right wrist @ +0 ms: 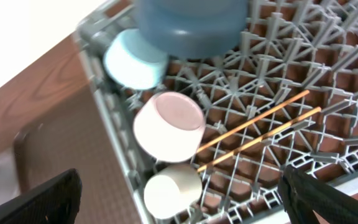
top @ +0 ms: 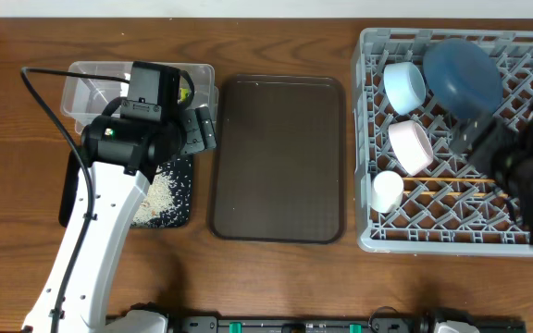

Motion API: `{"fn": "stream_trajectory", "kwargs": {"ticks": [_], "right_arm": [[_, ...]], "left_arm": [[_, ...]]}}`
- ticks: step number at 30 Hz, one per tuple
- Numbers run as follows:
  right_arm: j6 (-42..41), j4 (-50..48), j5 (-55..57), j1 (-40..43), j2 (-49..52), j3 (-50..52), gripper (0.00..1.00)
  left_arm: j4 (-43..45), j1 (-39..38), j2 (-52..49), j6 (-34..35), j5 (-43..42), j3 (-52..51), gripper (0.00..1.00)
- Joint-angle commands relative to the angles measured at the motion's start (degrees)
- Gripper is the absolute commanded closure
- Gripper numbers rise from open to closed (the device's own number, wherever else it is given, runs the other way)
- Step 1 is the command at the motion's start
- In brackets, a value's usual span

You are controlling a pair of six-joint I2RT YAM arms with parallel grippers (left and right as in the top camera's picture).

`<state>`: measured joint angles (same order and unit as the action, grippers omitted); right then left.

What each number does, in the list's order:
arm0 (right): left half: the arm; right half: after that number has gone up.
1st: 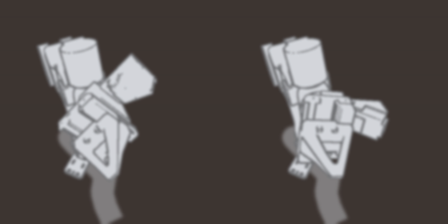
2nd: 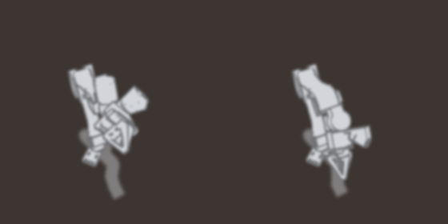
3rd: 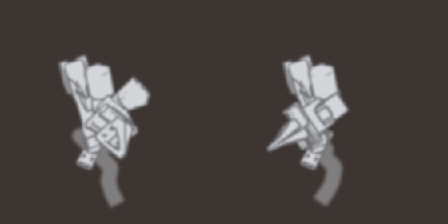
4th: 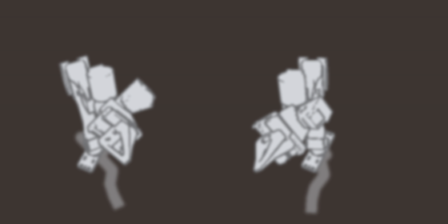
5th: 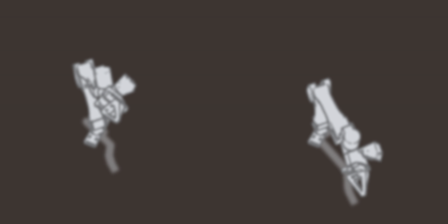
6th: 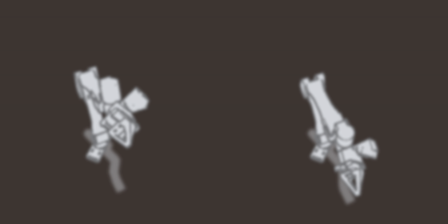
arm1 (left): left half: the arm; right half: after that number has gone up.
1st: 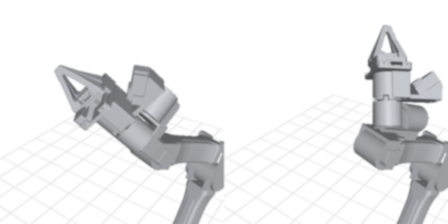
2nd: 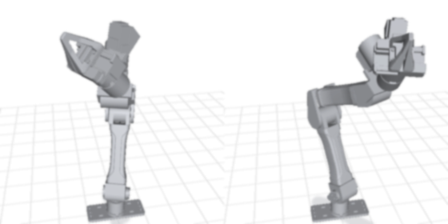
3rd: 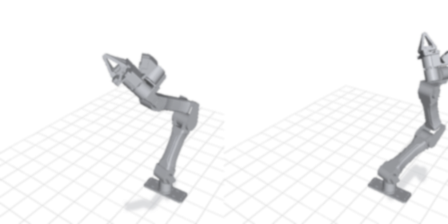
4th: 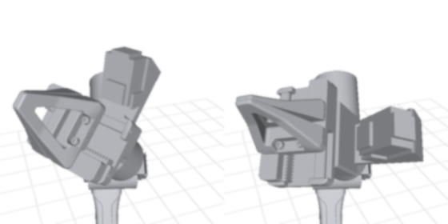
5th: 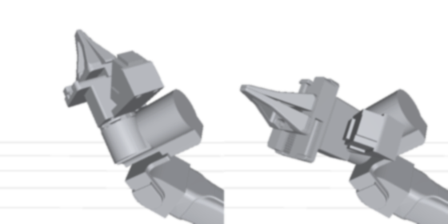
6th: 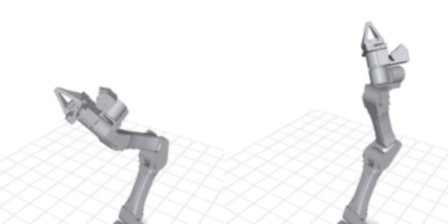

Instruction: Sort waste into correct bins and load items into the dishwasher rack

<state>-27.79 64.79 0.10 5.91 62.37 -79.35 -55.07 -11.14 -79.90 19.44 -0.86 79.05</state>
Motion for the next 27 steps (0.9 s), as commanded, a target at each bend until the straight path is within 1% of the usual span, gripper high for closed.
{"fn": "stream_trajectory", "kwargs": {"ticks": [1, 4, 6, 12, 14, 16, 18, 21, 22, 24, 27], "right_arm": [[5.62, 2.16, -3.34, -0.59, -3.58, -0.46, 0.01], [5.60, 6.80, -3.37, -0.59, -6.40, -0.46, 0.01], [6.34, 8.37, -0.70, -0.59, -8.26, -0.46, 0.01], [12.17, 7.37, 0.90, -1.29, -11.72, -0.02, 0.01], [12.20, 5.07, 1.81, -2.16, -12.79, 0.87, 0.01], [12.22, -1.01, 1.73, -2.43, -14.43, 3.89, 0.01], [12.22, -9.46, 1.42, -2.64, -17.64, 9.44, 0.01], [12.20, -23.21, 1.29, -3.63, -24.83, 22.01, 0.01], [12.17, -26.05, 1.18, -3.96, -26.73, 25.27, 0.01], [12.17, -33.29, 0.24, -4.70, -32.70, 34.88, 0.01], [12.22, -40.26, 0.72, -5.88, -39.69, 45.77, 0.01]], "left_arm": [[0.00, 0.20, -0.26, -0.74, 0.94, 0.31, 0.11], [0.00, 0.20, -0.28, -0.74, 0.94, 0.31, 0.11], [0.00, 0.20, -0.28, -0.74, 0.94, 0.31, 0.11], [0.00, 0.20, -0.26, -0.74, 0.92, 0.31, 0.11], [0.00, 0.20, -0.28, -0.74, 0.94, 0.31, 0.11], [0.00, 0.20, -0.26, -0.74, 0.94, 0.31, 0.11], [0.00, 0.20, -0.28, -0.74, 0.94, 0.31, 0.11], [0.00, 0.20, -0.28, -0.74, 0.94, 0.31, 0.11], [0.00, 0.20, -0.28, -0.74, 0.94, 0.31, 0.11], [0.00, 0.20, -0.28, -0.74, 0.94, 0.31, 0.11], [0.00, 0.20, -0.26, -0.74, 0.94, 0.31, 0.11]]}}
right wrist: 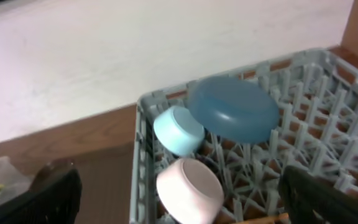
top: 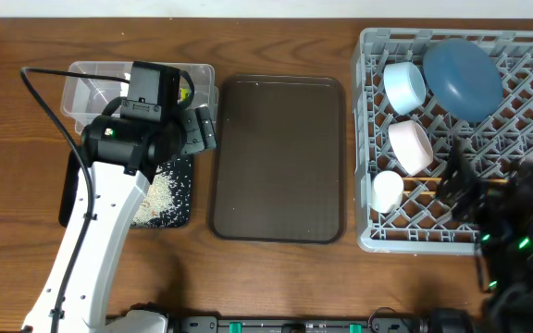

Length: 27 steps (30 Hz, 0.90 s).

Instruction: Sort waste into correct bins and load items into the dishwasher rack

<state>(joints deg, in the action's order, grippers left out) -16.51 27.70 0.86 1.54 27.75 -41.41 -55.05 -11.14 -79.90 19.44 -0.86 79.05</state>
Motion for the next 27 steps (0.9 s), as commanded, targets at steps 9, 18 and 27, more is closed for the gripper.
{"fn": "stream_trajectory", "kwargs": {"ticks": [9, 18, 27], "right_arm": [[0.94, -15.69, 4.50, -6.36, -20.92, 31.43, 0.01], [2.19, -20.06, 3.19, -6.99, -27.47, 39.39, 0.01], [2.21, -23.61, -0.04, -7.23, -27.45, 41.13, 0.01]], "left_arm": [[-0.02, 0.20, -0.28, -0.74, 0.94, 0.31, 0.11], [-0.02, 0.20, -0.28, -0.74, 0.94, 0.31, 0.11], [-0.02, 0.20, -0.26, -0.74, 0.92, 0.31, 0.11]]}}
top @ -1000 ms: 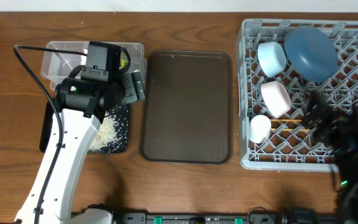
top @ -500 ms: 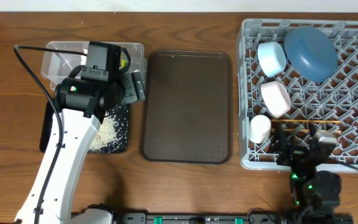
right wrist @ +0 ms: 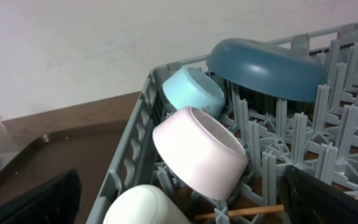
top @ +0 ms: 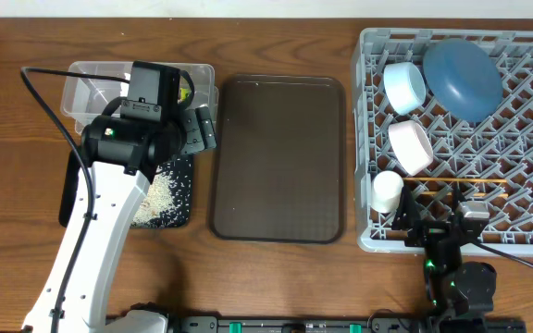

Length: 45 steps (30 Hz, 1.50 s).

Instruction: Sort waste into correct bins and load items into the dishwasher rack

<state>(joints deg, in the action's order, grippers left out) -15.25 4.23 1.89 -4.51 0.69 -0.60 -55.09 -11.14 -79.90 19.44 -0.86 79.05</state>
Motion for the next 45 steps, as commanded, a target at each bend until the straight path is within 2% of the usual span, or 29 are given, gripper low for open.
{"fn": "stream_trajectory", "kwargs": {"ticks": [1, 20, 24, 27, 30, 37, 40, 45], "right_arm": [[0.94, -0.15, -1.07, -1.18, -0.37, 0.31, 0.01], [0.94, -0.13, -1.07, -1.18, -0.37, 0.31, 0.01], [0.94, -0.13, -1.07, -1.18, -0.37, 0.31, 0.01], [0.94, -0.15, -1.07, -1.18, -0.37, 0.31, 0.01], [0.94, -0.13, -1.07, -1.18, -0.37, 0.31, 0.01], [0.94, -0.13, -1.07, -1.18, -0.37, 0.31, 0.01], [0.94, -0.13, -1.07, -1.18, -0.37, 0.31, 0.01], [0.94, -0.13, -1.07, -1.18, -0.37, 0.31, 0.01]], "left_arm": [[0.02, 0.20, -0.28, -0.74, 0.94, 0.31, 0.11], [-0.63, 0.20, -0.22, -0.79, 0.96, 0.26, 0.11], [0.26, 0.17, 1.92, -2.03, 4.61, -0.76, 0.11], [8.04, 0.20, 6.60, -2.67, 4.57, -5.35, 0.11], [20.65, 0.20, 12.96, -5.27, 4.50, -13.22, 0.11], [43.56, 1.25, 32.74, -8.28, 4.33, -37.07, 0.11], [48.74, 2.58, 41.99, -8.33, 4.09, -46.75, 0.11], [51.76, 4.98, 56.46, -10.08, 0.70, -59.65, 0.11]]}}
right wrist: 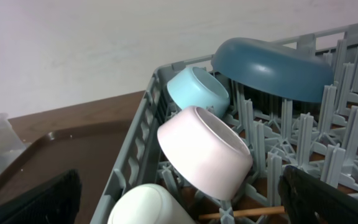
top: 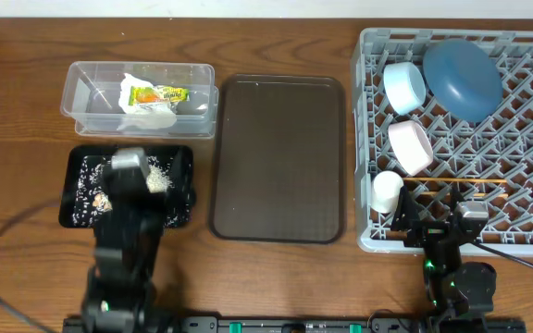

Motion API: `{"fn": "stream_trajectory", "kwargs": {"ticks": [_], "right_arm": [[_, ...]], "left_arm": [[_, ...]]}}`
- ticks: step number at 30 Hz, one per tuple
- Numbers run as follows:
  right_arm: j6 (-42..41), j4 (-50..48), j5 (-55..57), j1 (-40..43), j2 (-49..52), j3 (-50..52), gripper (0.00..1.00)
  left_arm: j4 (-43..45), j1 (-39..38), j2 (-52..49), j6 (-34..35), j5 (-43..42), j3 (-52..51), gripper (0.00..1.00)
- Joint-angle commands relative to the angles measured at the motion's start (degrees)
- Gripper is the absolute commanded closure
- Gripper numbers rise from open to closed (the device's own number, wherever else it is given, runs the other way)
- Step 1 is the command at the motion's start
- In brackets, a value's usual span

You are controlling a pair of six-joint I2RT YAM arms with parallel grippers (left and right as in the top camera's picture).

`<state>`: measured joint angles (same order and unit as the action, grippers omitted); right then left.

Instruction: Sort waste into correct bins and load items into the dishwasher rack

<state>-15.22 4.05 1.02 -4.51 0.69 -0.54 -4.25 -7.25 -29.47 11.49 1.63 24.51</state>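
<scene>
The grey dish rack point(top: 366, 139) at the right holds a dark blue bowl point(top: 463, 76), a light blue cup point(top: 403, 86), a pink cup point(top: 410, 146), a white cup point(top: 387, 191) and two chopsticks point(top: 461, 178). My right gripper point(right wrist: 179, 208) sits open and empty at the rack's near edge, low beside the white cup point(right wrist: 148, 208) and pink cup point(right wrist: 204, 152). My left gripper point(top: 128, 176) is folded back over the black tray point(top: 77, 157) of rice; its jaws cannot be made out. A clear bin point(top: 81, 92) holds a food wrapper point(top: 151, 94).
A brown serving tray point(top: 278, 157) lies bare between the bins and the rack. Both arm bases stand at the table's near edge. A pale wall runs behind the table in the right wrist view.
My left arm was stretched over the two bins with its gripper by the clear bin's right end. Now it is folded back near the front edge, uncovering the bin and wrapper. The right arm barely shifted.
My right gripper stood open over the rack's right side. It was then nearer the front edge, and then low at the rack's near rim, where it stays. The left arm stayed over the bins until now. The dishes kept their places.
</scene>
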Motion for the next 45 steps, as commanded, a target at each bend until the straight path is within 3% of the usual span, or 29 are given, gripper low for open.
{"fn": "stream_trajectory", "kwargs": {"ticks": [1, 13, 45], "right_arm": [[0.92, 0.04, -0.20, -1.18, -0.37, 0.24, 0.01], [0.92, 0.04, -0.20, -1.18, -0.37, 0.24, 0.01], [0.92, 0.04, -0.20, -1.18, -0.37, 0.24, 0.01]], "left_arm": [[0.98, 1.07, 8.55, -2.58, -1.86, -7.34, 0.11], [1.79, 1.20, 26.36, -3.15, -2.43, -21.64, 0.11], [0.28, 1.22, 29.18, -3.54, -2.47, -24.28, 0.11]]}}
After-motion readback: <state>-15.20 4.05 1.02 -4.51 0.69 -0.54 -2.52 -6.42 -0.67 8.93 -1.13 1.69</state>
